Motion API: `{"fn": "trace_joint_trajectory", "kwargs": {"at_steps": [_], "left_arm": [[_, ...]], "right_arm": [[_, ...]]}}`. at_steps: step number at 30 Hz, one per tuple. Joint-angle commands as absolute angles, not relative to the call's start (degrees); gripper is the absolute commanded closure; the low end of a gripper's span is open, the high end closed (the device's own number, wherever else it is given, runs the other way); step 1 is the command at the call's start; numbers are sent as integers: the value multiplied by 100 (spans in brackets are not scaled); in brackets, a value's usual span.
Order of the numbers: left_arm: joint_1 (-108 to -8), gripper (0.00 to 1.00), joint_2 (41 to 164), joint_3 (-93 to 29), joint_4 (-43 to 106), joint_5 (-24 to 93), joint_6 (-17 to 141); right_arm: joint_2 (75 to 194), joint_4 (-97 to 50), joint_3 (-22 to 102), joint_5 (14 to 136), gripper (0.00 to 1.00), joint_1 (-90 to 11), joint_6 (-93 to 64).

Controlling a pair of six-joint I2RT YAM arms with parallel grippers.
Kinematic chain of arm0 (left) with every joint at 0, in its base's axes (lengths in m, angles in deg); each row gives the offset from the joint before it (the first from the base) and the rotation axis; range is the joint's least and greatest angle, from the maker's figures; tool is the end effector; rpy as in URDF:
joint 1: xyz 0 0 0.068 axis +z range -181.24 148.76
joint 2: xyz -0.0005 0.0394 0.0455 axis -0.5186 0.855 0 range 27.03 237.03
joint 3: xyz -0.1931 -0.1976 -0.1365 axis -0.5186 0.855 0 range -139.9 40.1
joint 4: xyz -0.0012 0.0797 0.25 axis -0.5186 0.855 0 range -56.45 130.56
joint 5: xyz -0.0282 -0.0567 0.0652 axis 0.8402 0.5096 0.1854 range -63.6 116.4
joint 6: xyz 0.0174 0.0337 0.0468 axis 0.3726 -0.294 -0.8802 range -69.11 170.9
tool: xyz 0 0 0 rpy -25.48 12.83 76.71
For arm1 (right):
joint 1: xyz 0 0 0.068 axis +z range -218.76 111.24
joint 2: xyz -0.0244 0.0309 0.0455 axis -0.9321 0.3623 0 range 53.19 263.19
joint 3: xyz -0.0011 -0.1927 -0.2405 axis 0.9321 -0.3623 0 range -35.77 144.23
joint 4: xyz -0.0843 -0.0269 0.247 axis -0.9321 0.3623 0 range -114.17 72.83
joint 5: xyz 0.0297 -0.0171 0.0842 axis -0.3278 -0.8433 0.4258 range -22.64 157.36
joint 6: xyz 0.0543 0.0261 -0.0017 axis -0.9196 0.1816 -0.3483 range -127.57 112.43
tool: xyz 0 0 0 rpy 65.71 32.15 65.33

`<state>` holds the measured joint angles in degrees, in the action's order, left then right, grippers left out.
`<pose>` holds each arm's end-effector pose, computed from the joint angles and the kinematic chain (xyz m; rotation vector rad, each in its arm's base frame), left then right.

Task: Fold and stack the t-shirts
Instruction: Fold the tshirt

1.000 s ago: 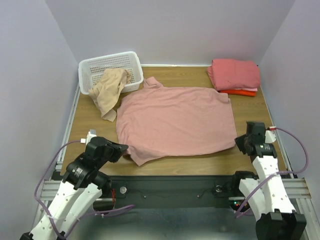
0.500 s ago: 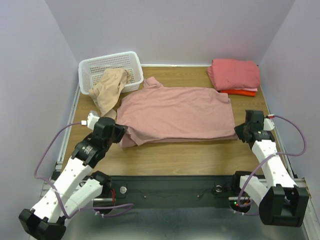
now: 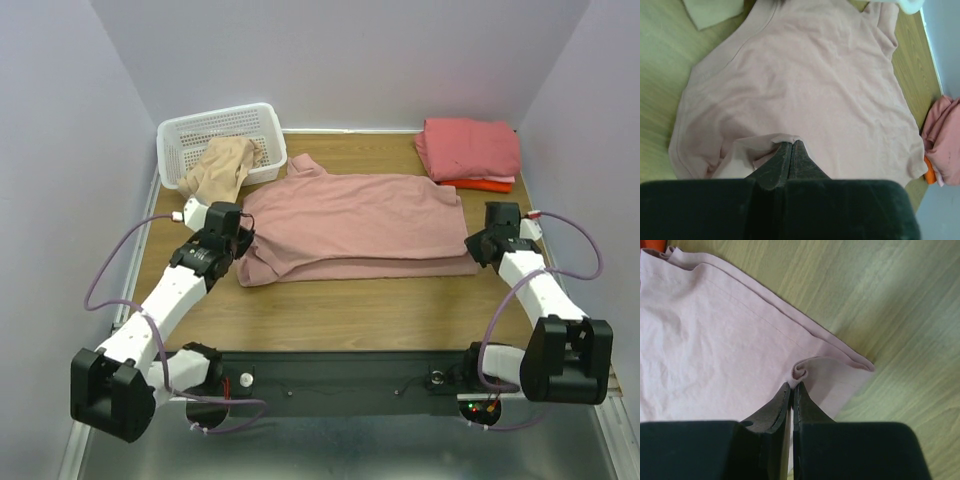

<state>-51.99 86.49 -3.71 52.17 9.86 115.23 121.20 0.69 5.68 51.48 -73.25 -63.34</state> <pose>0.2074 -0.0650 0.2979 -0.9675 1.9674 -0.5475 0.2256 -0.0298 0.2445 1.3168 2.0335 0.0624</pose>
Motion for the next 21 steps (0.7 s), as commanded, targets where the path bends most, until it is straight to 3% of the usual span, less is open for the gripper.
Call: {"fn": "trace_joint_trajectory", "kwargs": {"at_steps": [1, 13, 21], "left_arm": [[-4917, 100, 8978, -779, 4359, 1047, 10707], [-4495, 100, 11210, -1772, 3435, 2972, 8501], [-4345, 100, 11984, -2125, 3259, 3132, 8350]], "right_arm": [[12367, -430, 949, 5180, 100, -7342, -6189], [12869, -589, 1160, 5119, 100, -7333, -5996], [13272, -606, 1309, 5066, 100, -7333, -5785]]}}
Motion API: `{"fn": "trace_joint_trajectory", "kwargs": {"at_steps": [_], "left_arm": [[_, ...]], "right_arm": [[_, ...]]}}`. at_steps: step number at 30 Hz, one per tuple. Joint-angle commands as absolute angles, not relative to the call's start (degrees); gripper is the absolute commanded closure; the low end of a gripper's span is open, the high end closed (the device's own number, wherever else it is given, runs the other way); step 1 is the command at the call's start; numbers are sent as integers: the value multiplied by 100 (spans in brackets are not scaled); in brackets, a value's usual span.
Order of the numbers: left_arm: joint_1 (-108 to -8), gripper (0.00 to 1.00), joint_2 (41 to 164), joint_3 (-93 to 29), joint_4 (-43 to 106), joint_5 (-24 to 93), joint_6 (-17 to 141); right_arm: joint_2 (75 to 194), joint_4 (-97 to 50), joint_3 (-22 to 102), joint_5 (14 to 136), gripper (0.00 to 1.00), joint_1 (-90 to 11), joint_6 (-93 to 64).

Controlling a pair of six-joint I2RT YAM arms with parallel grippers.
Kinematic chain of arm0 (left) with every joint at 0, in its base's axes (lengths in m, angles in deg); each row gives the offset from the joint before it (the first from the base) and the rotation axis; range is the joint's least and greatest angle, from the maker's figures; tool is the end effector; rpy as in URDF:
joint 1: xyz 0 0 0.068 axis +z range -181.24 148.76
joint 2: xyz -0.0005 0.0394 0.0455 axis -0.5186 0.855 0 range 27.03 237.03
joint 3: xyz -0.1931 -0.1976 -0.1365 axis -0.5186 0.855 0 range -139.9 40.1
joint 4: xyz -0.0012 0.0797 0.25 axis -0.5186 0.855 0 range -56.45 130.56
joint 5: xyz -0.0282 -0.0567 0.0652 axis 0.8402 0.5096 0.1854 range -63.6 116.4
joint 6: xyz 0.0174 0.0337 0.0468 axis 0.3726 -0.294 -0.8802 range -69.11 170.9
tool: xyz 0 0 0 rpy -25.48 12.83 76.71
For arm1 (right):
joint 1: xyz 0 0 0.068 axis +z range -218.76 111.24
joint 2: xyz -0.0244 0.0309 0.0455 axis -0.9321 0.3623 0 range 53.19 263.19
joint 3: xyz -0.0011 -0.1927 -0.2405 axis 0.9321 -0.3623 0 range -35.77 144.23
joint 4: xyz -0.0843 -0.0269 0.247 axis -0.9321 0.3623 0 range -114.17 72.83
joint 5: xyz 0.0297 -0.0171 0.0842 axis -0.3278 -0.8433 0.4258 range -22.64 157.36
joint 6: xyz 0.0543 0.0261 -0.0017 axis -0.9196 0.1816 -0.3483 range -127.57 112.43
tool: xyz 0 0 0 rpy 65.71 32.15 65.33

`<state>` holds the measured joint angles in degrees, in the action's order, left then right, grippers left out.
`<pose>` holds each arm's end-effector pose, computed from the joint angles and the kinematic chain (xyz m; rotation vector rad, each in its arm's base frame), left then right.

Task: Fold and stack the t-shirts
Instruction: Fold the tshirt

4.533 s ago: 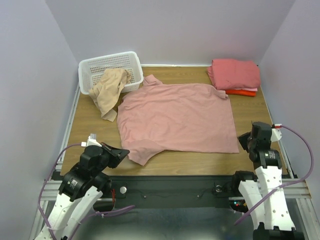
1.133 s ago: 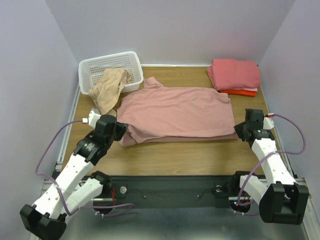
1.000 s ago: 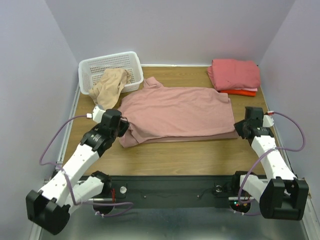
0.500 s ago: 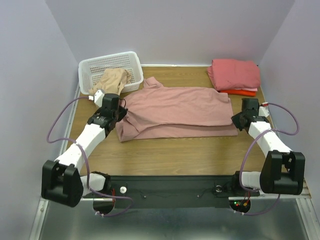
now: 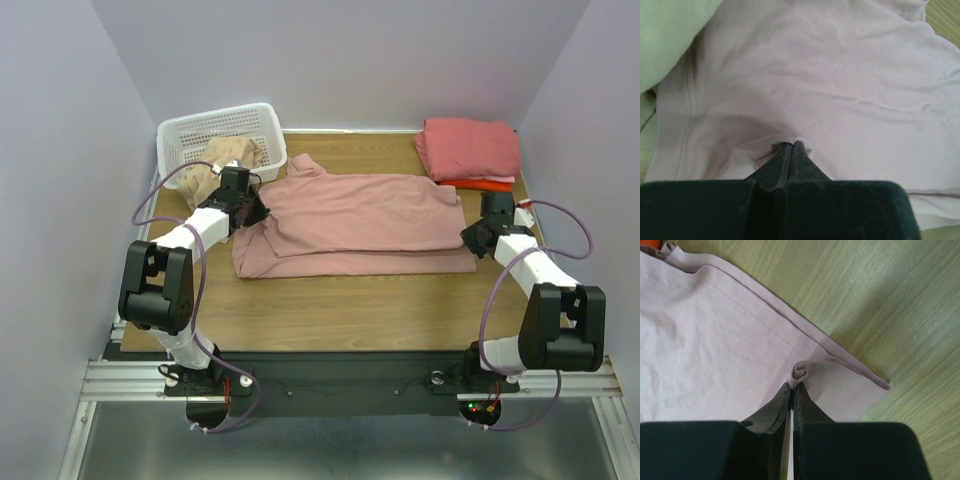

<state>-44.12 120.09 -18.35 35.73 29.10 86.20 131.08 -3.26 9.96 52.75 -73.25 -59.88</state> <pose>0.3579 -0.0840 0.2522 -0.4134 2.2231 -0.5111 0.2659 -0.0320 0.2335 1.2593 2.1082 0.0447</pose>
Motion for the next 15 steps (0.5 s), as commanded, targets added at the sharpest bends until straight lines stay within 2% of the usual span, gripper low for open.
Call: {"fn": "trace_joint_trajectory", "kwargs": {"at_steps": [1, 9, 11, 13, 14, 15], "left_arm": [[-4345, 100, 11993, -2125, 3268, 3132, 8359], [-4345, 100, 12151, -2440, 3671, 2684, 8446], [-4345, 99, 12239, -2528, 3856, 2684, 8438], [-4354, 81, 12265, -2625, 3961, 2684, 8429], [-4345, 70, 12222, -2626, 3971, 2727, 8429], [-4345, 66, 12196, -2608, 3971, 2771, 8447]], "right_arm": [[13273, -606, 1344, 5075, 100, -7333, -5784], [13721, -606, 1555, 5040, 99, -7333, -5819], [13757, -606, 1617, 4996, 95, -7342, -5846], [13827, -606, 1669, 5031, 84, -7342, -5802], [13879, -598, 1809, 5196, 69, -7342, -5567], [13915, -598, 1862, 5320, 60, -7342, -5425]]}}
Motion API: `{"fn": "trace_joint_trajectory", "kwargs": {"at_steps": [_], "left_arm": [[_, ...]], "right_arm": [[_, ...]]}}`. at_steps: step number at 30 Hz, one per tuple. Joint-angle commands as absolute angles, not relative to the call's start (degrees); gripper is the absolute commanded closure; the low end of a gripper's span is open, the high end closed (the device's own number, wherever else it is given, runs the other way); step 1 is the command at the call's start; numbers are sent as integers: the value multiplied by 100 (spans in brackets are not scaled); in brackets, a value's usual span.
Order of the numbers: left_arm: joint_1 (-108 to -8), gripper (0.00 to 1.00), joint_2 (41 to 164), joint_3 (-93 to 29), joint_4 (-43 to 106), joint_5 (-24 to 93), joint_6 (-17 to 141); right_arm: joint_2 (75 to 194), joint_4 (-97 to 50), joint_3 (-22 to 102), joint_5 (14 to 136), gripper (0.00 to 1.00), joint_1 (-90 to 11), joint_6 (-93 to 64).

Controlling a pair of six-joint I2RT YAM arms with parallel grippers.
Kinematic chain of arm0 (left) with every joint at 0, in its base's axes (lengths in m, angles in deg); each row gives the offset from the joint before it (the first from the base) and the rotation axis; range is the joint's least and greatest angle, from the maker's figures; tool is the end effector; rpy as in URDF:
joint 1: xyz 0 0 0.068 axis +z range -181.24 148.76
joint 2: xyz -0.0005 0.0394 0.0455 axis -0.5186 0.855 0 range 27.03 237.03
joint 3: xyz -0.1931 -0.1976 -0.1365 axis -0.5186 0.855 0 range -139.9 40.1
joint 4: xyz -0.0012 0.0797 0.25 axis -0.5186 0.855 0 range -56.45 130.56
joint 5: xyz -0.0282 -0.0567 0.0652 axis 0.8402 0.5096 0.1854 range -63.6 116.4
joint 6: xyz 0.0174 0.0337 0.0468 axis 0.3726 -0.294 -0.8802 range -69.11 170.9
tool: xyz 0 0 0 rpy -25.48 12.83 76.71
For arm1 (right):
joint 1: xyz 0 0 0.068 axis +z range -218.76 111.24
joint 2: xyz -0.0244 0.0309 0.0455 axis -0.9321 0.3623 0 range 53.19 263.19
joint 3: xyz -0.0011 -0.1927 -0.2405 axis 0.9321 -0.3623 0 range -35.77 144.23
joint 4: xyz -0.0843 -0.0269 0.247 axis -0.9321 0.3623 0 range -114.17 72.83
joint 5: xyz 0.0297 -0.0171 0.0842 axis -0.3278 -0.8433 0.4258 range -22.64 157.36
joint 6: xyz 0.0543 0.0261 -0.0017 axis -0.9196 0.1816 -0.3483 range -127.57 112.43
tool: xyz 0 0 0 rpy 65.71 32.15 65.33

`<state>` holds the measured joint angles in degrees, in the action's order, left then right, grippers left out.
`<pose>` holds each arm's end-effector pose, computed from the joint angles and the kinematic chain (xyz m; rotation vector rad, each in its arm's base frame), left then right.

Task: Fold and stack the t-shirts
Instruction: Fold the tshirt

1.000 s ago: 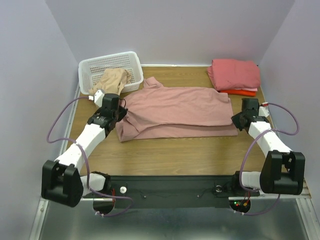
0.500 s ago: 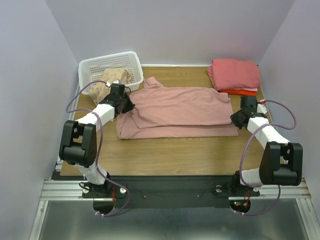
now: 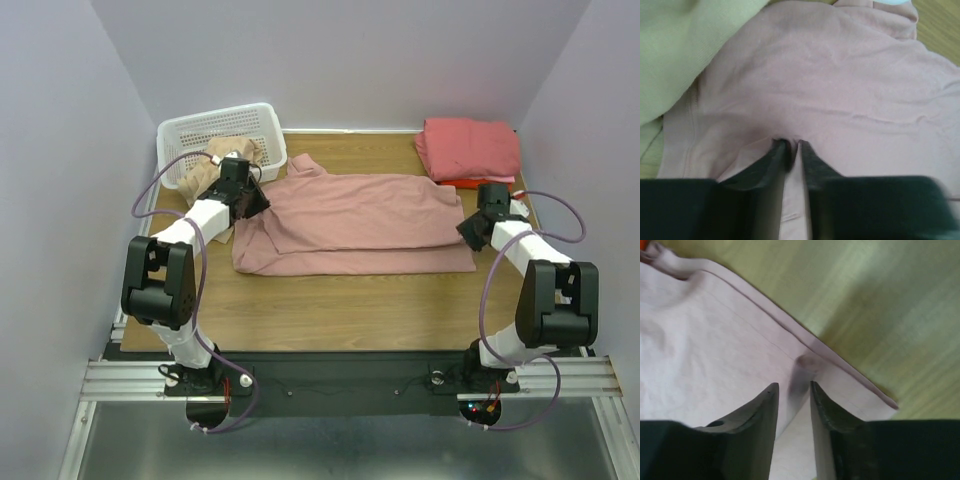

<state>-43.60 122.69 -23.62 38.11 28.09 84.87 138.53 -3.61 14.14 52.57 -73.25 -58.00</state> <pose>0.3763 -0.0838 0.2627 -0.4054 2.2129 -0.4767 0.2945 -0.0344 0.2222 1.2402 2.1713 -0.0002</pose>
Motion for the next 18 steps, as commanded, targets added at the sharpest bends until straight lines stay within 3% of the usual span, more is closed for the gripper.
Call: {"fn": "trace_joint_trajectory", "kwargs": {"at_steps": [1, 3, 4, 5, 11, 18], "left_arm": [[-4345, 60, 12143, -2564, 3979, 2850, 8490], [-4371, 49, 11959, -2512, 3953, 2938, 8517], [-4380, 31, 11897, -2468, 3944, 2965, 8535], [-4398, 6, 11766, -2450, 3962, 2973, 8535], [-4731, 5, 10844, -1801, 3962, 3071, 8701], [-4925, 2, 10138, -315, 3382, 2798, 9123]], "right_arm": [[13958, -598, 1906, 5443, 53, -7342, -5320], [13933, -598, 1933, 5803, 40, -7333, -5108], [13854, -589, 1916, 5917, 35, -7333, -5029], [13810, -597, 1855, 6093, 26, -7333, -4994], [13144, -598, 1407, 6910, 0, -7333, -4668], [13035, -974, 949, 7787, 0, -7333, -4229]]}}
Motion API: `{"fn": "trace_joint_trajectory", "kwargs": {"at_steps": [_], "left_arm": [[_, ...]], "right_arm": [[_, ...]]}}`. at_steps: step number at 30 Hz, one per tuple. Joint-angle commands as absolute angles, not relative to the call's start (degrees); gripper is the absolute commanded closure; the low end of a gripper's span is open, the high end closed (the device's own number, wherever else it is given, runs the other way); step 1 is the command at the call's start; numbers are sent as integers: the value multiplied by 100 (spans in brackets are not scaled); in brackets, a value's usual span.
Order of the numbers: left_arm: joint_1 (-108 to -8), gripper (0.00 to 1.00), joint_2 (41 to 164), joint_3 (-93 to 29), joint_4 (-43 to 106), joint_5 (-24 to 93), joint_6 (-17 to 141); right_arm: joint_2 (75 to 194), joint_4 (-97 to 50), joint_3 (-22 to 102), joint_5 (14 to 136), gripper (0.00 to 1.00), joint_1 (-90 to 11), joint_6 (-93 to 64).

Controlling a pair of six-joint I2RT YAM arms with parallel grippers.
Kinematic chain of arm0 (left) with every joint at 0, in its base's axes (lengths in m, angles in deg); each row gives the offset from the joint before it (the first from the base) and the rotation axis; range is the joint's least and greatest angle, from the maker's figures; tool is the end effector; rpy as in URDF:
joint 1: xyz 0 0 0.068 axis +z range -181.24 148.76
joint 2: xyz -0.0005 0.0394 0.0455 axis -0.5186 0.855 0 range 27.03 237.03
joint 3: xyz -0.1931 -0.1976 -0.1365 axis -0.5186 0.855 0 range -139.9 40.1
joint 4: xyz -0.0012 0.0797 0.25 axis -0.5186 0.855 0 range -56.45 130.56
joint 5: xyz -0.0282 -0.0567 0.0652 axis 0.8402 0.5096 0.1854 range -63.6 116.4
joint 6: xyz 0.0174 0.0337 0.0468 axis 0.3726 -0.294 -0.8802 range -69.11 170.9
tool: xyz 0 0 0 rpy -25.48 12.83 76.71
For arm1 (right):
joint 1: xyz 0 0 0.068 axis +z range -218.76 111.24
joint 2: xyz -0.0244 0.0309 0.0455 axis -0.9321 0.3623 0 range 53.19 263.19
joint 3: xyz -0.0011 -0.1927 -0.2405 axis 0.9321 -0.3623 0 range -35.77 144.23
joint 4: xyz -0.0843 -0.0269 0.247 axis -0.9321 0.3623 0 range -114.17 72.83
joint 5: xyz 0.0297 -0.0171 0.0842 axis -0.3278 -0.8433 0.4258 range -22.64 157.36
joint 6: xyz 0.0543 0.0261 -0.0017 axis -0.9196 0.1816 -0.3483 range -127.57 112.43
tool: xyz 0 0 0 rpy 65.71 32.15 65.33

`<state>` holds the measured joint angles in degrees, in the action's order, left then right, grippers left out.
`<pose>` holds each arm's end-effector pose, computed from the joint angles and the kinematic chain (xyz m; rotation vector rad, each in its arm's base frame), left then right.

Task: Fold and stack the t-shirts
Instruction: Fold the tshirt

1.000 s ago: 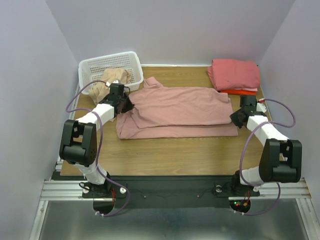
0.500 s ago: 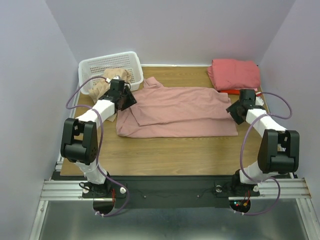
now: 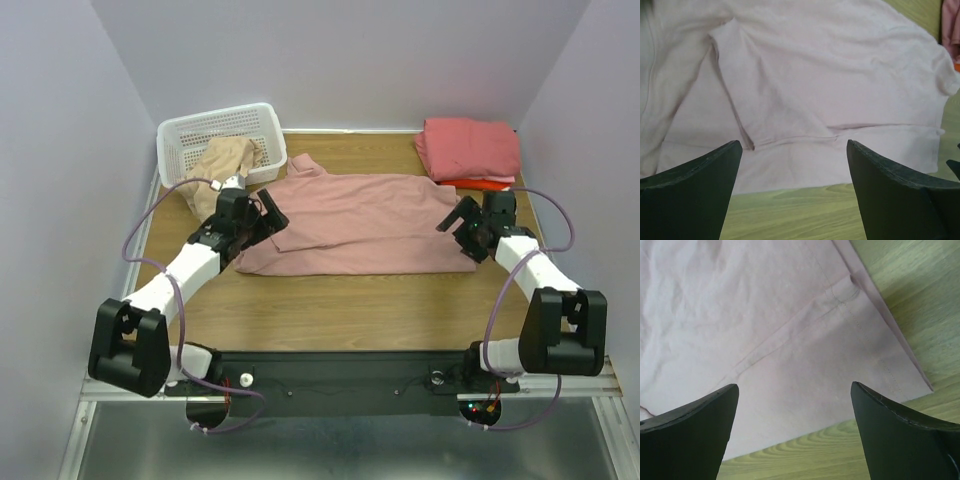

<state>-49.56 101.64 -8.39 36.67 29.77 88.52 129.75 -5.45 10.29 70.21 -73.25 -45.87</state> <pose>0.2755 -0.0940 0.2908 -0.3234 2.1228 -0.6463 0.2694 -0.0188 0.2429 0.8744 2.2941 0.3239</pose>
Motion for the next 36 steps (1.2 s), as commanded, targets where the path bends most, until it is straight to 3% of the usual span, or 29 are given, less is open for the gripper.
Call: {"fn": "trace_joint_trajectory", "kwargs": {"at_steps": [1, 7, 13, 20, 27, 36], "left_arm": [[-4917, 2, 10234, -184, 3234, 2806, 9124], [-4873, 2, 10709, 46, 3039, 2745, 9211], [-4846, 2, 10552, 730, 3126, 2455, 9527], [-4872, 1, 8938, 1776, 3794, 2446, 9907], [-5004, 2, 7653, 1725, 5190, 2560, 10477], [-5602, 1, 6887, 1349, 5772, 2711, 11075]], "right_arm": [[13158, -1193, 871, 7965, 0, -7324, -4211], [13852, -1380, 721, 8283, 0, -7324, -4316], [13678, -1205, 89, 8045, 0, -7324, -4466], [12545, -512, -606, 7352, 0, -7333, -4667], [11060, 428, -827, 6834, 0, -7342, -4958], [10154, 729, -511, 7492, 0, -7342, -4783]]}}
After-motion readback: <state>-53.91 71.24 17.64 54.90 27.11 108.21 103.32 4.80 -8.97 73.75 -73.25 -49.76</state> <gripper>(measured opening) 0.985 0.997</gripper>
